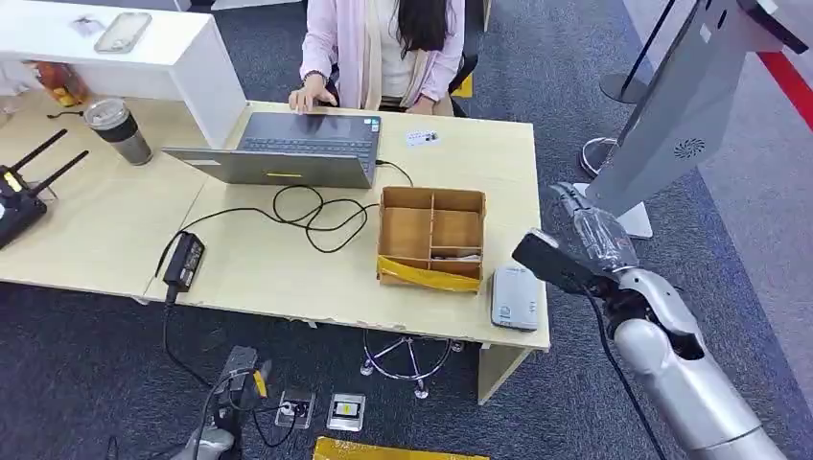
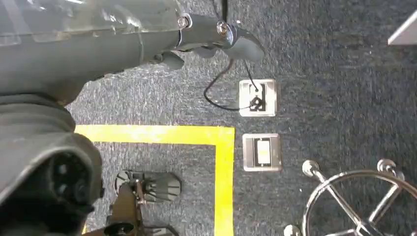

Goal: Pass the card to the sensor for recognition and then transmit it.

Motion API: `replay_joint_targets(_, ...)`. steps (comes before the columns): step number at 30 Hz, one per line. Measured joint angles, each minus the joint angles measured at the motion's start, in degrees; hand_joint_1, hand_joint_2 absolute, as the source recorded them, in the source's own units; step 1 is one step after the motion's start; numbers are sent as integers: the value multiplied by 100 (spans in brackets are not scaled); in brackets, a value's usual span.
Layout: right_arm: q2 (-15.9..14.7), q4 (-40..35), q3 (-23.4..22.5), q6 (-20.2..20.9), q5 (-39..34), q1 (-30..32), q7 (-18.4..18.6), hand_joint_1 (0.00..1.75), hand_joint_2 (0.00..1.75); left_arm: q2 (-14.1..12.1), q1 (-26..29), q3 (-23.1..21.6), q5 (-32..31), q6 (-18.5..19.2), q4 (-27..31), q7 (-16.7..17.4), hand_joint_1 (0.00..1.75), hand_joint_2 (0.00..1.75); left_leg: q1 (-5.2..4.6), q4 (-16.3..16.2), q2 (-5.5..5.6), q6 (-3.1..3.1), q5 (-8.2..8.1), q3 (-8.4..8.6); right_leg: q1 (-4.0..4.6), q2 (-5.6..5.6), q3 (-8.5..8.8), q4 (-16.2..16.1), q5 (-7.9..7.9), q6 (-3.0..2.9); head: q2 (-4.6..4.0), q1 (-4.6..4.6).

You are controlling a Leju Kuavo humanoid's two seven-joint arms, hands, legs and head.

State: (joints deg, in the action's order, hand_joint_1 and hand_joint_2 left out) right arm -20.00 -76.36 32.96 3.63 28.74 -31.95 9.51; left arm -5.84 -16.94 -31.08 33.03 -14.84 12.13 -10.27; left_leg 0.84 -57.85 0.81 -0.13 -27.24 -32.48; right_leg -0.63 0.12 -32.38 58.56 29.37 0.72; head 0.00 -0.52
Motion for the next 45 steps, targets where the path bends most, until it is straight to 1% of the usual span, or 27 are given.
replay_joint_targets(5, -50, -932, 57, 35, 105, 438, 57, 0, 175, -17, 44, 30, 35, -28, 0, -9, 0, 0, -1, 1, -2, 0, 0, 0, -1, 1, 1, 0, 0, 0, 0, 2)
replay_joint_targets(11, -41, -1570, 194, 5, 87, 784, 116, 0, 175, -26, 86, 87, 55, -127, 0, -9, 0, 0, -1, 1, -1, 0, 0, -2, -1, 0, 2, 0, 0, 0, 0, 0)
replay_joint_targets(14, -6, -1651, 332, -226, 164, 934, 127, 0, 175, -24, 98, 94, 55, -124, 0, -9, 0, 0, -1, 1, -1, 0, 0, -2, -1, 1, 2, 0, 0, 0, 0, 2)
replay_joint_targets(17, 77, -1632, 455, -569, 115, 1051, 190, 0, 175, -20, 99, 94, 55, -124, 0, -11, 0, 0, -1, 2, -1, 0, 0, -3, -1, 1, 1, 0, 0, 0, 0, -2)
replay_joint_targets(20, 209, -1399, 516, -1204, 344, 1085, 127, 0, 175, -13, 98, 94, 39, -131, 0, -11, 0, 0, -1, 2, -1, 0, 0, -2, -1, 1, 1, 0, 0, 0, 0, 2)
replay_joint_targets(22, 287, -1176, 542, -1561, 683, 1086, 92, 0, 175, 0, 97, 94, 20, -135, 2, -11, 0, 0, -1, 2, -1, 0, 0, -3, -1, 0, 2, 0, 0, 0, 0, 0)
replay_joint_targets(24, 371, -912, 557, -1830, 967, 1085, 68, 0, 175, 13, 97, 94, -4, -144, 2, -11, 0, 0, -1, 2, 0, 0, 0, -3, -1, 0, 2, 0, 0, 0, 0, -2)
replay_joint_targets(26, 453, -705, 564, -1950, 1091, 1083, 61, 0, 175, 24, 95, 94, -26, -157, 2, -11, 0, 0, -1, 2, -1, 0, 0, -3, -1, 1, 2, 0, 0, 0, 0, 0)
replay_joint_targets(34, 842, 104, 562, -1939, 1563, 1002, -15, 0, 175, 66, 73, 90, -149, -122, 2, -9, 0, 0, 0, 2, -1, 0, 0, -3, 0, 1, 0, 0, 0, -1, 0, 0)
replay_joint_targets(39, 1049, 392, 562, -1888, 1628, 950, -26, 0, 175, 96, 49, 85, -201, -122, 2, -4, 0, 0, 0, 2, -1, 0, 0, -2, 0, 1, 1, 0, 0, -1, 0, 0)
replay_joint_targets(45, 1283, 631, 564, -1685, 1853, 836, 63, 0, 175, 116, 32, 81, -251, -105, 2, 40, 0, 0, -1, 2, -2, 0, 0, -2, -1, 2, 1, 1, 0, -1, 0, 0)
